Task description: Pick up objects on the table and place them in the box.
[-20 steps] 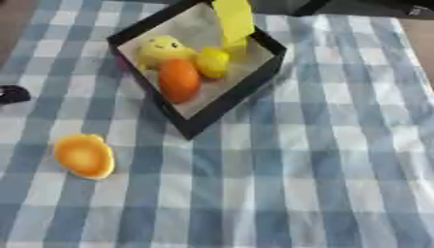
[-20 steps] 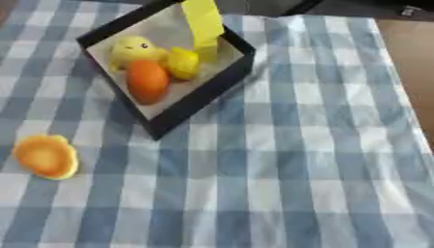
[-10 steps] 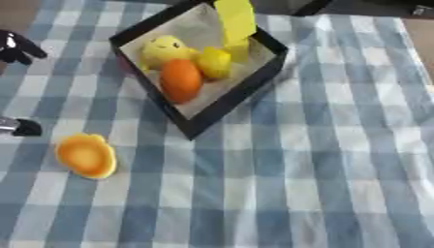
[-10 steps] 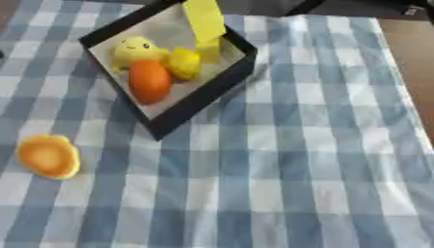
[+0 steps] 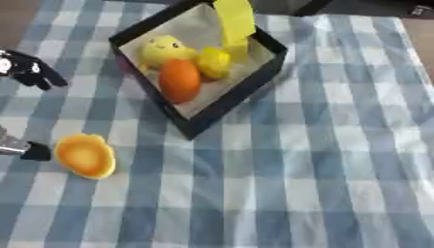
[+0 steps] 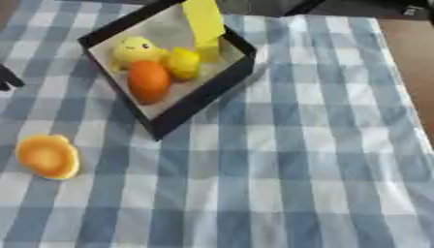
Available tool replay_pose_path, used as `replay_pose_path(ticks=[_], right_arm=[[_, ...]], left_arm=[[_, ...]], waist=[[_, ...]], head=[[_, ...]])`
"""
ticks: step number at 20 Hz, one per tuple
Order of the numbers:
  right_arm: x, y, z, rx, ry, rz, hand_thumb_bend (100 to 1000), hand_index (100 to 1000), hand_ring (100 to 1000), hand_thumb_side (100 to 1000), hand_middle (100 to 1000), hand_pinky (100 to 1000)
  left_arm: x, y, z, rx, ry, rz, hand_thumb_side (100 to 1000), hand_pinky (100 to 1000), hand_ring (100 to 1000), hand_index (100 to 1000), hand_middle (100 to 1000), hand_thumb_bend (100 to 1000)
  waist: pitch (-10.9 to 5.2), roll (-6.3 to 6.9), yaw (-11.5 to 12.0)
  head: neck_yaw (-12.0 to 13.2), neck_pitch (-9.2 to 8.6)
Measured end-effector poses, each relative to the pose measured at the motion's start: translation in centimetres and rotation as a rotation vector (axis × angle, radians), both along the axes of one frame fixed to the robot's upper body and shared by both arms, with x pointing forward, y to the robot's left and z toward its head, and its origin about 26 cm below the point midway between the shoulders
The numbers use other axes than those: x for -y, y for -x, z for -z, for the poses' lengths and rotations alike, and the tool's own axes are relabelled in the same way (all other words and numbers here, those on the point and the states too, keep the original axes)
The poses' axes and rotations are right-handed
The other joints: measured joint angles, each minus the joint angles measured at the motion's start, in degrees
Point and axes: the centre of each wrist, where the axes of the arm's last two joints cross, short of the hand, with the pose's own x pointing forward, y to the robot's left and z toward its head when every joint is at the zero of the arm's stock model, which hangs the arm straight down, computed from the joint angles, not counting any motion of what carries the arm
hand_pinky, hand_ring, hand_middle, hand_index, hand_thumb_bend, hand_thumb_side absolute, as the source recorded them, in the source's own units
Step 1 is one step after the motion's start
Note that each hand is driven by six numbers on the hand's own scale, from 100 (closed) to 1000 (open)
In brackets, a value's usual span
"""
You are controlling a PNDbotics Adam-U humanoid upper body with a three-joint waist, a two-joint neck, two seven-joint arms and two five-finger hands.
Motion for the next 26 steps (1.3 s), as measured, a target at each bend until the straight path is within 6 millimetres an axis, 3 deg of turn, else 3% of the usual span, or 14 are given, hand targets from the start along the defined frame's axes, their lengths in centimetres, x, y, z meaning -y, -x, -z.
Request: replay_pose_path(ticks=[26], right_arm=[[0.1,0.1,0.7,-0.025,-0.001,0.011,242,817,788,489,732,846]], left_arm=[[2.0,-1.7,2.8,-0.104,-0.071,0.028,374,831,781,846,780,576]], waist=[[0.00,0.00,-0.2]], head=[[1.0,-0.01]])
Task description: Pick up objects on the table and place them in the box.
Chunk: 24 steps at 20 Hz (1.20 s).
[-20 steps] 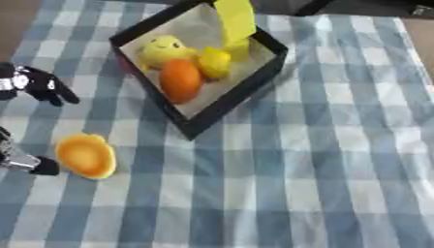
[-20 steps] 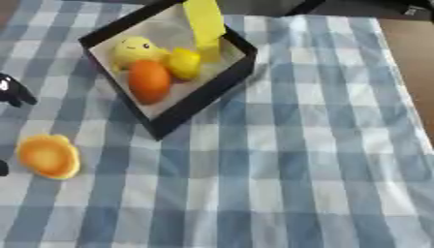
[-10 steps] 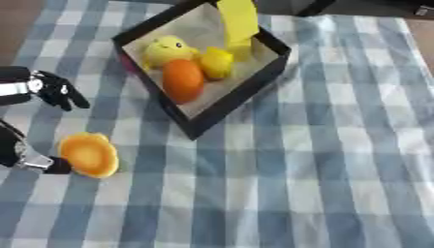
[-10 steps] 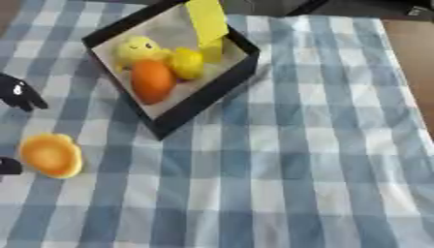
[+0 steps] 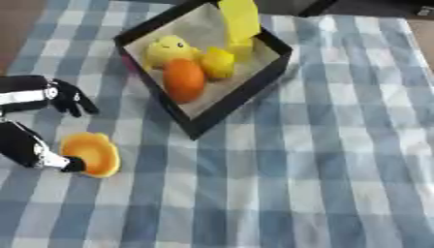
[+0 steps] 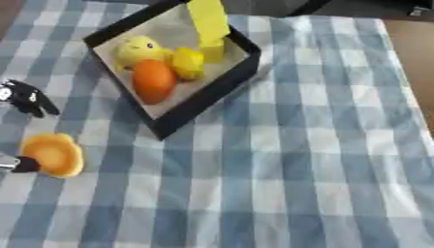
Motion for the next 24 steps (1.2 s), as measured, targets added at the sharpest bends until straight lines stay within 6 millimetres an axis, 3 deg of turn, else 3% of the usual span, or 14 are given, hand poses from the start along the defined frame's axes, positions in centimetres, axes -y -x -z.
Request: replay_pose_path(ticks=[4,12,15,19,20,24], right_arm=[[0.0,0.0,0.2,0.001,-0.014,0.010,225,816,789,500,733,846],[0.7,0.1,0.2,0.043,-0.078,0.082,107,816,790,584,733,847],[1.2,0.1,0.1,0.060,-0.104,0.113,114,815,788,582,730,847],[1.6,0.1,0.2,0.069,-0.131,0.146,115,797,784,596,726,845],[1.7,0.0,0.3,0.066,-0.134,0.151,116,797,784,599,726,845],[1.8,0.0,0.4,0.065,-0.141,0.160,117,795,782,608,723,845]], left_arm=[[-0.1,-0.2,0.3,-0.031,-0.025,0.003,357,836,784,845,780,585],[-0.2,-0.7,0.8,-0.042,-0.084,0.011,318,846,798,857,797,610],[-0.1,-0.7,0.8,-0.028,-0.103,0.016,303,846,798,856,796,612],[0.1,-0.8,0.9,-0.020,-0.119,0.032,216,846,798,850,793,564],[0.1,-0.8,0.9,-0.020,-0.124,0.035,141,850,801,849,795,539],[0.1,-0.8,0.9,-0.023,-0.149,0.046,100,857,808,851,802,568]], waist=[[0.00,0.00,-0.1],[0.00,0.00,-0.4],[0.00,0.00,-0.5],[0.00,0.00,-0.5],[0.00,0.00,-0.6],[0.00,0.26,-0.6]], head=[[0.1,0.00],[0.5,0.02],[0.6,0.03],[0.7,0.05],[0.8,0.06],[0.8,0.27]])
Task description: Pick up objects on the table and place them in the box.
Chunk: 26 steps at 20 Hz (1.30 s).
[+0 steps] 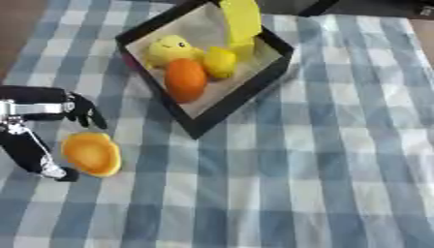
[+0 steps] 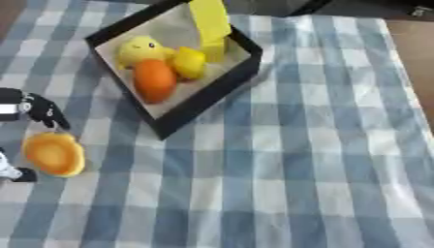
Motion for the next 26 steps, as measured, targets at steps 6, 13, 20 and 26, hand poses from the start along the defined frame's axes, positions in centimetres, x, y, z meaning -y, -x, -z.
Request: replay_pose_path(ticks=[6,13,20,26], right_arm=[[0.1,0.0,0.3,-0.006,-0.004,0.004,118,794,780,612,721,845],[0.1,0.0,0.3,-0.006,-0.005,0.004,120,793,779,613,720,844],[0.0,0.0,0.4,-0.007,-0.013,0.002,126,793,778,611,719,844],[0.0,0.0,0.4,-0.008,-0.012,0.002,129,794,777,608,719,844]], left_arm=[[-0.2,-0.3,0.3,-0.014,-0.057,-0.004,100,861,811,849,800,601],[0.1,-0.8,0.9,0.017,-0.076,0.003,100,819,765,816,744,558],[0.7,-1.2,1.8,0.096,-0.117,0.028,100,797,736,783,703,475],[0.8,-1.4,2.3,0.157,-0.113,0.022,100,736,649,706,611,235]], waist=[[0.00,0.01,-0.2],[0.00,0.01,-0.2],[0.00,0.01,-0.2],[0.00,0.01,0.0]], head=[[0.3,0.20],[0.4,0.22],[0.7,0.24],[0.7,0.25]])
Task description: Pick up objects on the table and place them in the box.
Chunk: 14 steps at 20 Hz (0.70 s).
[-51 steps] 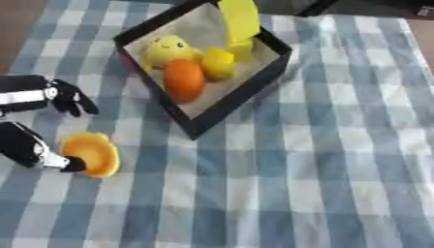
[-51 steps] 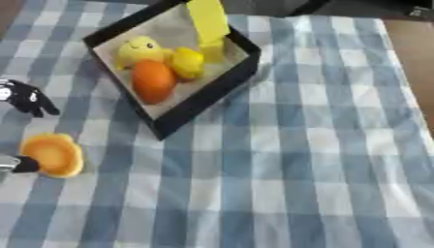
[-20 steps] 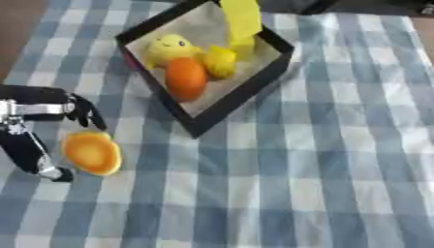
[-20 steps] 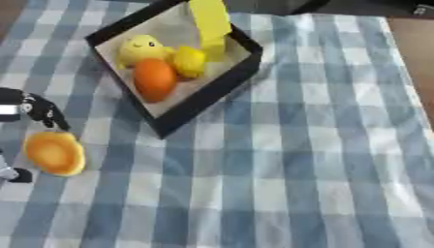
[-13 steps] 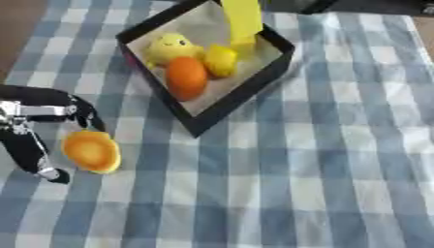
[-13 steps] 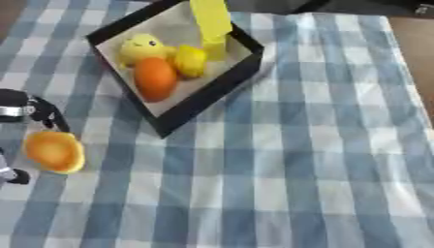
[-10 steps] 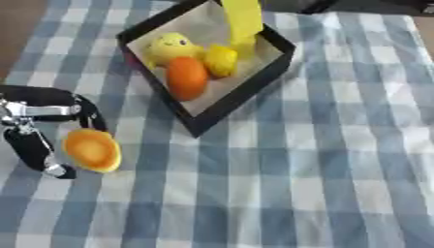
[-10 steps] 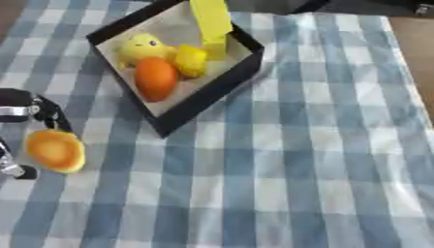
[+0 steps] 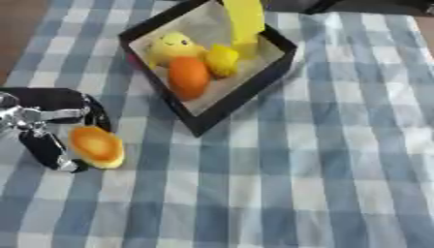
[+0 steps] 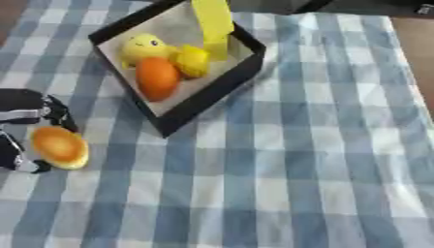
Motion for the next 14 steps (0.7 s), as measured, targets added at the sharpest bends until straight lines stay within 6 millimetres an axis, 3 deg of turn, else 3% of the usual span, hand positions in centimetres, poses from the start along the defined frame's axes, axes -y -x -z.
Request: replay_pose_path(ticks=[6,7,8,14], right_arm=[[0.0,0.0,0.1,-0.006,0.003,-0.002,166,794,778,580,719,845],[0.0,0.0,0.1,-0.010,0.005,-0.001,192,794,778,573,719,845],[0.1,0.0,0.2,-0.013,0.009,-0.001,182,794,778,570,719,845],[0.1,0.1,0.2,-0.030,0.041,-0.005,217,795,777,543,718,845]], left_arm=[[1.0,1.6,-2.1,0.174,0.052,0.041,100,730,628,691,598,196],[1.2,2.1,-3.0,0.209,0.064,0.050,150,728,624,691,597,100],[1.5,2.5,-4.0,0.246,0.082,0.060,100,728,624,691,597,192],[2.9,3.9,-10.4,0.448,0.249,0.103,100,711,593,687,588,164]], waist=[[0.00,0.00,0.4],[0.00,0.00,0.5],[0.00,0.00,0.6],[-0.01,0.64,1.1]], head=[[-0.1,0.03],[-0.3,0.04],[-0.5,0.05],[-1.3,0.47]])
